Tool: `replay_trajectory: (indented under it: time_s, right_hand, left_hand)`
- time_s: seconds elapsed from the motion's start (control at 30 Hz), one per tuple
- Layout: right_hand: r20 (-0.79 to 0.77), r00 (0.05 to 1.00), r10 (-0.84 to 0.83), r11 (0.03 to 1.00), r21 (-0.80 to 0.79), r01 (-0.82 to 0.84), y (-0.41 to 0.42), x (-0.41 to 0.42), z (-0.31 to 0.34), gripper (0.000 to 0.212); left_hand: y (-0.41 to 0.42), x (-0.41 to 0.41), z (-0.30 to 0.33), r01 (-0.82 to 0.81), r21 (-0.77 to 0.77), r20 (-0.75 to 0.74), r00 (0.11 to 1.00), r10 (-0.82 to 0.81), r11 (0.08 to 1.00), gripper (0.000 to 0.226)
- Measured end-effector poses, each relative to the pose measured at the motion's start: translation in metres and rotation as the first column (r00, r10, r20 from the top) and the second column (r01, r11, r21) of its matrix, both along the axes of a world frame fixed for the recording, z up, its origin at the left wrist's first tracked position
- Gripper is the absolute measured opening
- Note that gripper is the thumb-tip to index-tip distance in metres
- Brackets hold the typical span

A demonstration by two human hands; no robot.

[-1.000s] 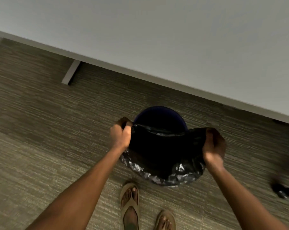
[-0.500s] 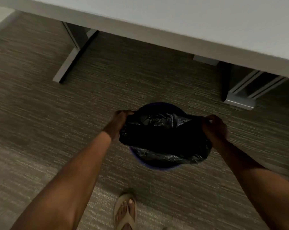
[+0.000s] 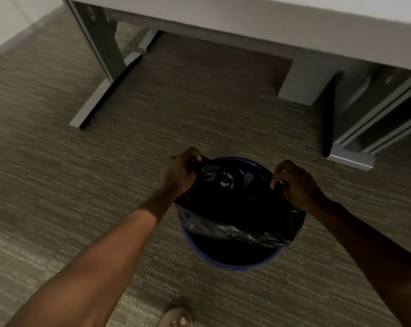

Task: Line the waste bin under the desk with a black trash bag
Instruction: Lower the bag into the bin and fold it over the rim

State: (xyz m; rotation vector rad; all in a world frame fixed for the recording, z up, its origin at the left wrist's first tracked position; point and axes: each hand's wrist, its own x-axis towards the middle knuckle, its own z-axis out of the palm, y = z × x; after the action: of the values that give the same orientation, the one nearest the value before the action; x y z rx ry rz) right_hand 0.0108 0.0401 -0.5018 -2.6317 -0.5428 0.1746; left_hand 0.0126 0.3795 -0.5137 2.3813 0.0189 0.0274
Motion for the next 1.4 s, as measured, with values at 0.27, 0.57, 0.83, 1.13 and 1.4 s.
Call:
replay_trajectory:
  time_s: [0.27, 0.57, 0.83, 1.13, 1.4]
  right_hand:
    - [0.255, 0.960, 0.118, 0.968, -0.246, -0.053, -0.010, 0.011, 0.010, 0.024]
    - [0.120, 0.992, 0.031, 0.932, -0.361, 0.015, -0.002, 0.030, -0.018, 0.045]
    - [-0.124, 0.989, -0.083, 0.925, -0.378, 0.030, 0.001, 0.045, -0.029, 0.031]
    - [-0.698, 0.550, -0.459, 0.691, 0.109, 0.715, -0.005, 0.045, -0.037, 0.023]
    - [-0.472, 0.530, -0.704, 0.316, 0.461, 0.829, 0.009, -0.018, -0.037, 0.033]
  left_hand:
    - [0.010, 0.005, -0.008, 0.080, 0.198, 0.037, 0.995, -0.089, 0.977, 0.051]
    - [0.001, 0.023, -0.023, 0.083, 0.176, -0.211, 0.977, -0.045, 0.981, 0.059]
    - [0.006, 0.043, -0.038, 0.224, 0.152, -0.360, 0.920, -0.157, 0.963, 0.055]
    - [0.016, 0.028, -0.035, -0.339, -0.260, -0.762, 0.647, 0.024, 0.904, 0.029]
    - [-0.008, -0.008, -0.031, -0.627, -0.725, -0.637, 0.768, 0.071, 0.286, 0.042]
